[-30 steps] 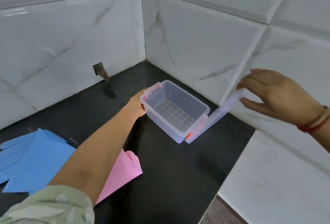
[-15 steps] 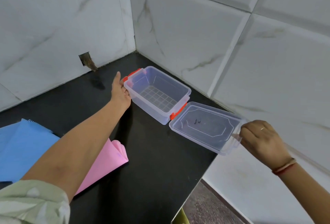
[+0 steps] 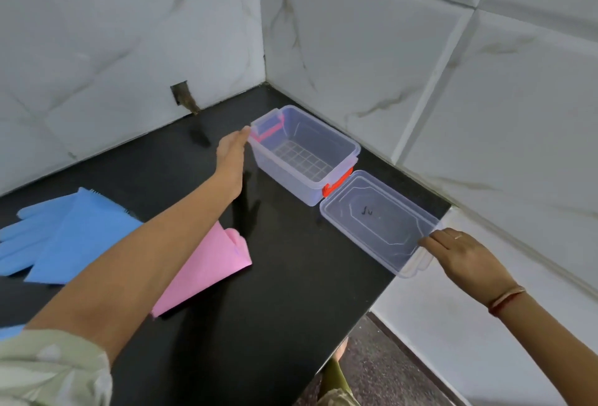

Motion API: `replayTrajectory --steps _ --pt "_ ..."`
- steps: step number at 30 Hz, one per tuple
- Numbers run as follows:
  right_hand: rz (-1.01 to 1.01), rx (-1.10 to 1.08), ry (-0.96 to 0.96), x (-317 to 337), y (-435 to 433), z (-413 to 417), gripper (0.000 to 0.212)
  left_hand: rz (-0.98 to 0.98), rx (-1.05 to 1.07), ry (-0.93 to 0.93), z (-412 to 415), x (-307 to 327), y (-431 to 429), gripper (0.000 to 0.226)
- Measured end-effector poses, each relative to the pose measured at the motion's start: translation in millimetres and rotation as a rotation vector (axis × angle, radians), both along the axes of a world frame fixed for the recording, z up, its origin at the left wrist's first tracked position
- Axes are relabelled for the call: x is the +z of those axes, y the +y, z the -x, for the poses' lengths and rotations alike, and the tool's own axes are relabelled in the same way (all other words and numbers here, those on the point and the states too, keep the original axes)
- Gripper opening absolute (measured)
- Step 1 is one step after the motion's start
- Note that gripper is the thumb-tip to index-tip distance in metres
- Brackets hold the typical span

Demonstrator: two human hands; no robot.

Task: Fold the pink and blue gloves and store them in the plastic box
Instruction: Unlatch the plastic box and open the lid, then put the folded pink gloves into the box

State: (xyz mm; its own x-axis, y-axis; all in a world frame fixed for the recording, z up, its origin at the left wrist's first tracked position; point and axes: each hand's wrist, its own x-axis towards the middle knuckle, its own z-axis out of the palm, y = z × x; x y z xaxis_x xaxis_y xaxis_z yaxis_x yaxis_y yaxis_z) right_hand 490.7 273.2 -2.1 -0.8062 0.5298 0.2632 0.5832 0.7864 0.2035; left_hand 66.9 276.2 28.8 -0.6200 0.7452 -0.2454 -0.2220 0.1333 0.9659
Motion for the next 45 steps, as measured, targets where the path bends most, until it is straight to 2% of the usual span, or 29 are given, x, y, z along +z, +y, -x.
replayTrajectory --steps 5,7,9,11,14,16,19,21,24,27,29,31,33,35,37,39,41,44,45 --pt "-0.076 0.052 0.001 25 -18 22 0.043 -0.045 -0.132 0.56 4 23 -99 0.031" --pt "-0.01 0.061 0.025 38 -33 48 0.044 0.011 -0.216 0.866 8 16 -146 0.029" --pt "0.125 0.058 0.058 42 -48 83 0.048 0.115 -0.292 1.026 8 2 -184 0.034" --pt "0.329 0.05 0.142 39 -59 122 0.043 0.216 -0.297 1.062 4 -9 -213 0.043" --pt "0.694 0.044 0.384 24 -81 179 0.042 0.316 -0.077 1.059 -1 -18 -247 0.061" --pt "0.858 0.013 0.534 14 -100 212 0.051 0.35 0.071 1.086 -6 -19 -265 0.07" --pt "1.015 -0.078 0.605 5 -123 246 0.065 0.446 0.069 1.003 -13 -25 -278 0.085" --pt "1.081 -0.181 0.602 5 -128 260 0.069 0.523 0.002 0.922 -14 -29 -279 0.092" --pt "1.117 -0.254 0.486 11 -130 274 0.073 0.564 -0.096 0.988 -13 -35 -275 0.094" --pt "1.07 -0.171 0.375 12 -138 275 0.069 0.658 -0.114 1.129 -11 -35 -268 0.091" --pt "0.981 -0.09 0.319 10 -146 273 0.071 0.72 -0.097 1.157 -11 -32 -263 0.09" --pt "0.921 -0.06 0.29 7 -151 275 0.078 0.71 -0.089 1.121 -12 -30 -258 0.089" --pt "1.023 -0.146 0.359 12 -148 280 0.075 0.614 -0.058 1.02 -11 -28 -256 0.089" --pt "1.344 -0.338 0.528 22 -138 285 0.071 0.513 -0.021 0.8 -7 -26 -256 0.092" --pt "1.708 -0.492 0.716 30 -127 288 0.043 0.461 0.041 0.44 0 -22 -256 0.102" --pt "1.905 -0.577 0.768 37 -121 288 0.019 0.415 0.091 0.131 8 -18 -256 0.104" --pt "2.002 -0.599 0.745 42 -119 287 0.017 0.332 0.101 -0.092 16 -12 -255 0.092" --pt "2.175 -0.629 0.818 45 -123 286 0.021 0.198 0.109 -0.386 24 -1 -253 0.04" --pt "2.221 -0.631 0.856 45 -124 285 0.022 0.169 0.085 -0.437 25 3 -252 0.034"
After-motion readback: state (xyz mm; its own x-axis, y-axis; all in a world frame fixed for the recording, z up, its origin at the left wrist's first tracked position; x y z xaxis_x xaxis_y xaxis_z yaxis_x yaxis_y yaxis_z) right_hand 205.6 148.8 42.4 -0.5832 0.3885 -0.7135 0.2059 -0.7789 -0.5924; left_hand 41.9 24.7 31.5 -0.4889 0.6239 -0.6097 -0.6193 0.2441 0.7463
